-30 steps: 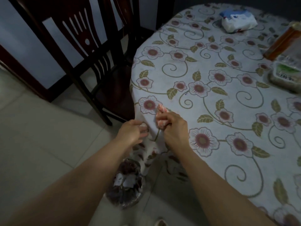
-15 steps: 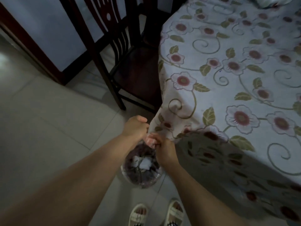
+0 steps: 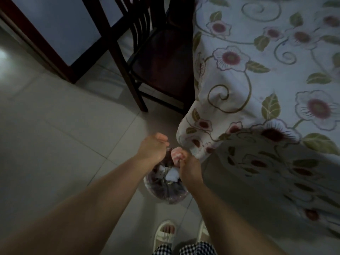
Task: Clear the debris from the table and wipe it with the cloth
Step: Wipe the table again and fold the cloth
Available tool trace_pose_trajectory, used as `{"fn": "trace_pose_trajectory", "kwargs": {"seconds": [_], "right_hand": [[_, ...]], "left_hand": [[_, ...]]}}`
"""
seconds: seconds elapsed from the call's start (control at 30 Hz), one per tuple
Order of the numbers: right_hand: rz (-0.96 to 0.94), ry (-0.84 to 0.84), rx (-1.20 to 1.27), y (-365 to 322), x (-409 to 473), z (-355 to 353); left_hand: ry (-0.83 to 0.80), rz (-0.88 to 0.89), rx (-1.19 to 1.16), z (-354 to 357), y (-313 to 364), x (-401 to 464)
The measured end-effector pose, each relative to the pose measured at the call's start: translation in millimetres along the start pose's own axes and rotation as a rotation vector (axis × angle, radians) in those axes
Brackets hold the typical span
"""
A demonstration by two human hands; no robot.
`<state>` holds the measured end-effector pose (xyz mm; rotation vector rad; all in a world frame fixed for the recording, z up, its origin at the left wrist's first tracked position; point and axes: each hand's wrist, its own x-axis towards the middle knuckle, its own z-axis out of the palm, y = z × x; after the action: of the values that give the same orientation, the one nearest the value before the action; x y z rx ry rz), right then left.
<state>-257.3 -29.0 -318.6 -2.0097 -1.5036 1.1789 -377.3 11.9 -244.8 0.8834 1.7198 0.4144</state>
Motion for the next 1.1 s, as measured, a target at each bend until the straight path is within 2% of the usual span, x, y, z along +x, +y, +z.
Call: {"fn": "trace_pose_trajectory", "kwargs": {"seconds": [0.1,0.23,0.37,0.5,0.6,0.63,0.7,0.77,0.8,0.87,0.97,1.03,1.1], "right_hand": [[-0.126,0.132,0.075,-22,-17,-23],[-0.174,0.244,0.183,-59,-36,-65],[-0.249,0.471,0.302,-104,-43,-126],[-0.369,0.739,0.247,-125,-25,-191],[-0.345,0.85,0.169,-124,1,-227],[-0.314,0.818,0.131,-121,11,-233],[-0.245,0.582,-0.037,-108,30,-238],[-0.278,0.359,-0.325,-94,43,-231],[-0.302,0.312,-0.382,-89,47,-228],[-0.352,0.325,-0.332,-82,48,-227],[-0.49,0.43,-0.303,-50,23,-239],[-0.458,0.497,-0.331,-12,-7,-264],[-0.322,0.609,-0.38,34,-39,-301]], "left_hand": [[0.023,0.042,0.022,0,15,-5],[0.069,0.116,0.061,3,53,-22],[0.078,0.191,0.061,13,101,-44],[0.056,0.304,0.078,35,147,-59],[0.036,0.36,0.081,51,171,-62],[0.031,0.365,0.092,55,176,-61],[0.034,0.396,0.16,67,187,-61],[0.053,0.436,0.245,77,195,-59],[0.071,0.443,0.292,83,198,-59],[0.147,0.463,0.433,91,199,-58],[0.254,0.527,0.769,100,199,-63],[0.306,0.516,0.887,106,203,-68],[0.316,0.521,0.978,114,207,-72]]}}
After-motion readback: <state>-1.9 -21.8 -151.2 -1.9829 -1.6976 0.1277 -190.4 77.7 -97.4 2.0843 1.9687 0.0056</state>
